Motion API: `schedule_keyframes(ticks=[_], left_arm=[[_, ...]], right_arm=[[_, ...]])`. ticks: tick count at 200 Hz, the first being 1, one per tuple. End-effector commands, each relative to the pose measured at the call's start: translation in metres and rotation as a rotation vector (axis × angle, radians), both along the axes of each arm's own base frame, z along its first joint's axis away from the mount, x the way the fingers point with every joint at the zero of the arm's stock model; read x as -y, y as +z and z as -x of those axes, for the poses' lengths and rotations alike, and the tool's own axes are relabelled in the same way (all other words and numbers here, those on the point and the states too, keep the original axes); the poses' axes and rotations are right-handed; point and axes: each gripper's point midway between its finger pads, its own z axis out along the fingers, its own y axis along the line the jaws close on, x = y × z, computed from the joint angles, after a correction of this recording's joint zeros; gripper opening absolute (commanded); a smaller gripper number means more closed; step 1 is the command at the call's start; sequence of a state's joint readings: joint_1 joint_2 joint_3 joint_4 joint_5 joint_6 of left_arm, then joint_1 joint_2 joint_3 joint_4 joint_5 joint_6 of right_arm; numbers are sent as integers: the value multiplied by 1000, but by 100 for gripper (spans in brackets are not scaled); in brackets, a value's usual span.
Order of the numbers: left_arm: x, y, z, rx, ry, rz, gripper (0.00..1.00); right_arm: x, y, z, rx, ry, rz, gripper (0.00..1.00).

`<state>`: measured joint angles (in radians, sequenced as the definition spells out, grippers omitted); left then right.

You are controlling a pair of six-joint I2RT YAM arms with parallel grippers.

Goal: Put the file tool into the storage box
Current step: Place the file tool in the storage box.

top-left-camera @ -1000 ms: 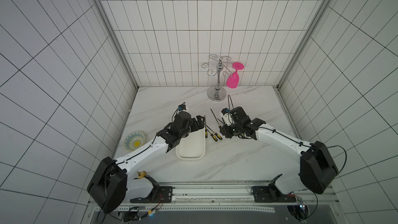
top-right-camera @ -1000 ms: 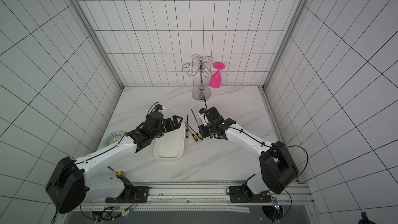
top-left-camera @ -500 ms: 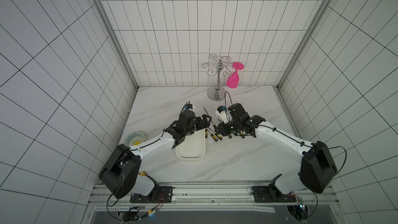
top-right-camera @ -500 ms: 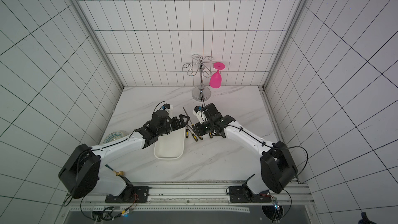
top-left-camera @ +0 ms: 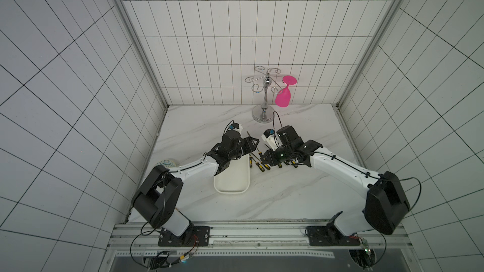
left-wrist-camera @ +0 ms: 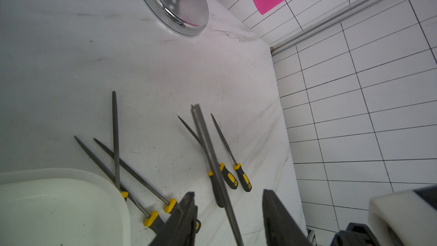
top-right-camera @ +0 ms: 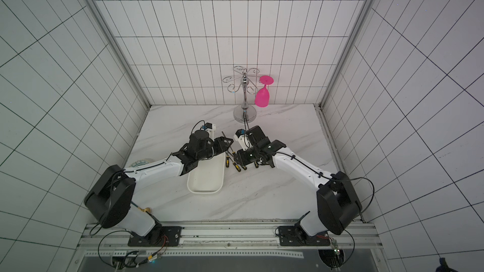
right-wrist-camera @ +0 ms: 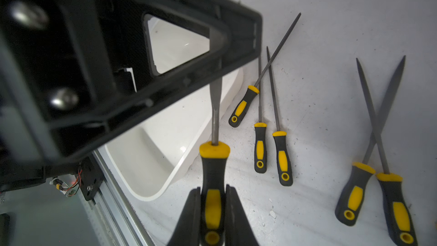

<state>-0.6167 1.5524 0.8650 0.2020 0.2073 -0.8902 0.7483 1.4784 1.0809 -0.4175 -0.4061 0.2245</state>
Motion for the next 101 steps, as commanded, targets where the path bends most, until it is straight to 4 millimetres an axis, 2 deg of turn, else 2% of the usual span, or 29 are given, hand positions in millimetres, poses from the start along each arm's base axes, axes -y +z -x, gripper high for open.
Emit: schedule_keyframes(ticks=[1,45,54,80,91,99,101], left_arm=[[9,10,-3,24,-23,36,35],[12,6,-2,9,-36,36,4],[12,6,-2,7,-38,37,0],[11,4,-1,1,-39,34,0],[11,4,1,-1,-40,33,0],[10,5,2,2,-42,29,0],[9,5,2,2,-42,27,0]], right_arm=[[-7,28,-1,48,20,-45,1],[-6,28,-2,53,15,-42,1],[-6,28,-2,56,14,-41,1],[-5,29,-2,60,9,-41,4],[-3,30,-4,65,-4,-37,13],[-1,29,-6,71,-21,-30,27],[-1,30,-6,72,-25,-29,34]])
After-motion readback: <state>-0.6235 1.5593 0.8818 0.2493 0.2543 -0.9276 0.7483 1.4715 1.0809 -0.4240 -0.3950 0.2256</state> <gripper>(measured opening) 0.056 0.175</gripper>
